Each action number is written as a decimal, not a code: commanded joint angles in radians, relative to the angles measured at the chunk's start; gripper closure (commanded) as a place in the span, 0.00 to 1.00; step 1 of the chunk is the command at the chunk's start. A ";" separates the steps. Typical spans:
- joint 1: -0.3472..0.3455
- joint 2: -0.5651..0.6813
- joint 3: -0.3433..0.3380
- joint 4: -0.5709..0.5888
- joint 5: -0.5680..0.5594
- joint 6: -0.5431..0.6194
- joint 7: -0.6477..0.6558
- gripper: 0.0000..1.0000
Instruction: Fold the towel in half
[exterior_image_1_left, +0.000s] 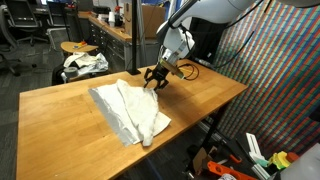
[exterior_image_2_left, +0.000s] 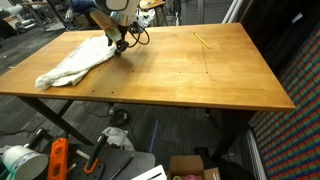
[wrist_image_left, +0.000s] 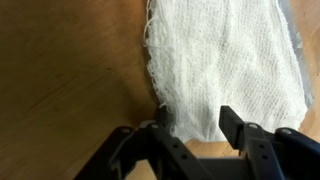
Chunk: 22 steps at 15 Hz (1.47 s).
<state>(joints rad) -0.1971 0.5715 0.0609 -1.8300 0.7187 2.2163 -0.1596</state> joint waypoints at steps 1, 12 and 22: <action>0.003 0.019 -0.011 0.024 0.013 0.021 -0.025 0.71; 0.059 -0.077 -0.079 -0.038 -0.139 0.086 0.044 0.99; 0.218 -0.267 -0.072 -0.263 -0.528 0.323 0.229 0.98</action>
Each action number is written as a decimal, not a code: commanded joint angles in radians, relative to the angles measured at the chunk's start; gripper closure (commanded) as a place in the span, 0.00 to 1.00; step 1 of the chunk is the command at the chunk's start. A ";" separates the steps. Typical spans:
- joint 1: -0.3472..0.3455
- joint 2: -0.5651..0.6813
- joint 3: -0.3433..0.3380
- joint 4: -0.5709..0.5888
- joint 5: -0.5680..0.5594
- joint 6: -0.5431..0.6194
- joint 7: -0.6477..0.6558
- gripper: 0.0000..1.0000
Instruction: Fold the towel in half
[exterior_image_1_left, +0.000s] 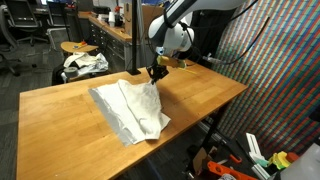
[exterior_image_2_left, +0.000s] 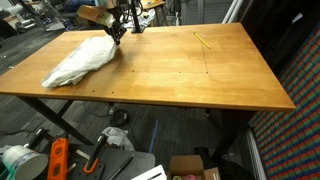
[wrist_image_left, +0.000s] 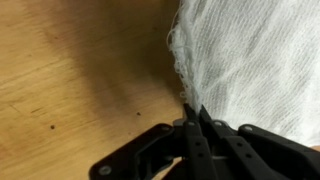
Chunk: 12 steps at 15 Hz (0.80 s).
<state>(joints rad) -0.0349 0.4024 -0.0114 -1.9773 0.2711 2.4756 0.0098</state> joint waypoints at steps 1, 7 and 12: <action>0.073 -0.116 0.005 -0.140 -0.105 0.077 0.077 0.98; 0.198 -0.178 0.031 -0.187 -0.243 0.115 0.281 0.98; 0.269 -0.141 0.070 -0.092 -0.256 0.067 0.445 0.98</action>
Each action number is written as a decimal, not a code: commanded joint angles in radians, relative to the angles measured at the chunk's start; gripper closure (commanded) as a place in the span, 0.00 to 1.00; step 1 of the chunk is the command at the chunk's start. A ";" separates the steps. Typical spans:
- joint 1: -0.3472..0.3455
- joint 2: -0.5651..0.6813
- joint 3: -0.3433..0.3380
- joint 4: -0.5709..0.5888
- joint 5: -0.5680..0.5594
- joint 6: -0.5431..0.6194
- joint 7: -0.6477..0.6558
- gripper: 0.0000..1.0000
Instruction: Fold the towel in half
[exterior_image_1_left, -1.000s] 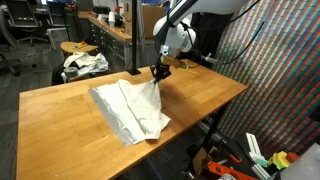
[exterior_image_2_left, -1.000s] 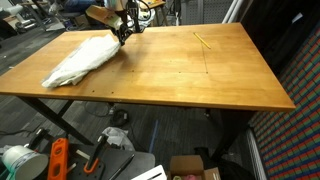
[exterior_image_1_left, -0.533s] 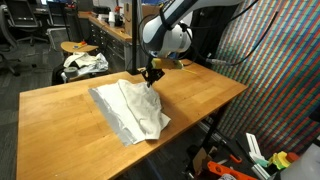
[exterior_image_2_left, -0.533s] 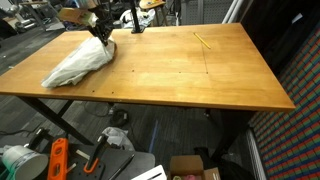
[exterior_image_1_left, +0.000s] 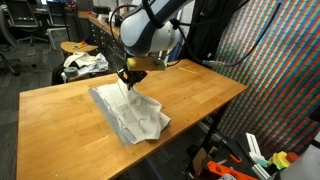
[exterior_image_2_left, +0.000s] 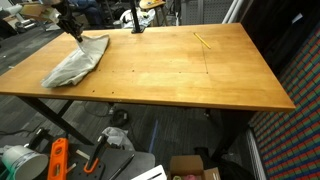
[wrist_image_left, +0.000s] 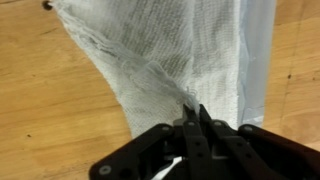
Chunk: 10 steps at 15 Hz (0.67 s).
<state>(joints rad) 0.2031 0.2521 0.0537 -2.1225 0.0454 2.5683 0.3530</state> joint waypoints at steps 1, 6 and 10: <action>0.041 0.020 0.006 0.071 -0.033 -0.026 0.131 0.98; 0.049 0.042 0.013 0.099 -0.007 -0.031 0.165 0.99; 0.050 0.055 0.011 0.100 -0.006 -0.033 0.168 0.94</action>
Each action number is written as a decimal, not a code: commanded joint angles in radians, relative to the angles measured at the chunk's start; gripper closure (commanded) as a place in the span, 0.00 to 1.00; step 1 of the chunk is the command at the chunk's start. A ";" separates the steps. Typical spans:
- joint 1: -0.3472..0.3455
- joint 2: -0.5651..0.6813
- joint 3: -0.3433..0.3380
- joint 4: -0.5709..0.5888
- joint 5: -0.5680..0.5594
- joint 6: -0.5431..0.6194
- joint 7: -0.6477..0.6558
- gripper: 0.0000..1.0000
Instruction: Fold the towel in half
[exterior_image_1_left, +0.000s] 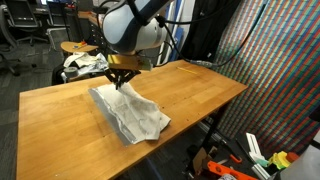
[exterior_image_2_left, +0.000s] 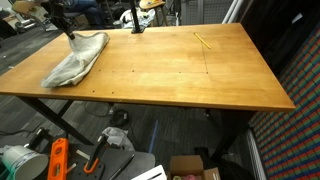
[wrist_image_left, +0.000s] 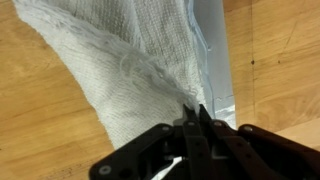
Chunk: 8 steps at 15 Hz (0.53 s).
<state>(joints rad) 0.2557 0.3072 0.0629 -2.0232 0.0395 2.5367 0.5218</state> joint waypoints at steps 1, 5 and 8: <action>-0.003 0.000 0.002 0.000 0.000 -0.001 -0.001 0.94; 0.040 0.013 -0.050 0.022 -0.096 0.016 0.123 0.99; 0.105 0.052 -0.117 0.097 -0.294 -0.042 0.344 0.99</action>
<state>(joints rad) 0.2910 0.3192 0.0094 -2.0097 -0.1070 2.5383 0.6781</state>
